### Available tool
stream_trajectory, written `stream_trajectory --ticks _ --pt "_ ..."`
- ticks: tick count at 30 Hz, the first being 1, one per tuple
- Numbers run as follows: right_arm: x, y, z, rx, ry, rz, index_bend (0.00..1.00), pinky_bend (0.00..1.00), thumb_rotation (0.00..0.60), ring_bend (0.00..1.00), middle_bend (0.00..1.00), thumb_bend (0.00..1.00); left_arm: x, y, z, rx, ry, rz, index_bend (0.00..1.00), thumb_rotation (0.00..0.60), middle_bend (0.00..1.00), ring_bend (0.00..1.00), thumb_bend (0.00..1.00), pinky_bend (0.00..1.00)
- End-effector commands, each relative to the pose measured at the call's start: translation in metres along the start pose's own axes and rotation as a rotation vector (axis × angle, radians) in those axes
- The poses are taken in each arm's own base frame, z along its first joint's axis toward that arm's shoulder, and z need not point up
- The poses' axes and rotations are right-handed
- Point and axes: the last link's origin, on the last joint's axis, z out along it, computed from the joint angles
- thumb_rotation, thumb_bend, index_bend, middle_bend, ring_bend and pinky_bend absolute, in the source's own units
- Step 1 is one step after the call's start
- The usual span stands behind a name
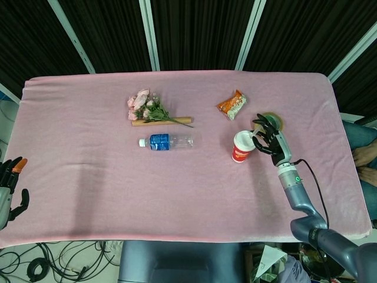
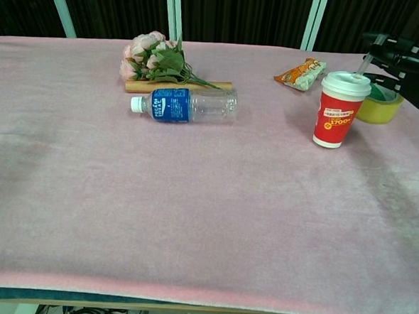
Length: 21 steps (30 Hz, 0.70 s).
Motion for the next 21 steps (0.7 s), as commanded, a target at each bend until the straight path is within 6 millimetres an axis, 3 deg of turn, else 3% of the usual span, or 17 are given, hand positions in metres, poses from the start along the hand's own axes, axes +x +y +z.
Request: stream_trajectory --ticks 1,7,13,21 --pt "0.0 0.0 0.0 -0.009 -0.016 -0.012 0.06 0.21 0.6 0.02 0.01 0.29 0.0 0.0 0.0 0.001 0.0 0.0 0.06 0.6 0.04 0.0 0.62 0.0" --pt "0.001 -0.005 -0.001 -0.006 -0.045 -0.036 0.02 0.21 0.6 0.02 0.0 0.28 0.0 0.0 0.0 0.001 0.0 0.0 0.06 0.6 0.04 0.0 0.62 0.0" --pt "0.014 -0.025 -0.003 0.048 -0.027 -0.13 0.01 0.2 0.6 0.01 0.0 0.27 0.001 0.0 0.0 -0.001 0.002 -0.002 0.06 0.6 0.04 0.0 0.62 0.0" --pt "0.053 -0.061 -0.033 0.099 0.092 -0.572 0.01 0.19 0.6 0.0 0.0 0.24 0.0 0.001 0.0 -0.005 0.001 0.0 0.06 0.6 0.04 0.0 0.62 0.0"
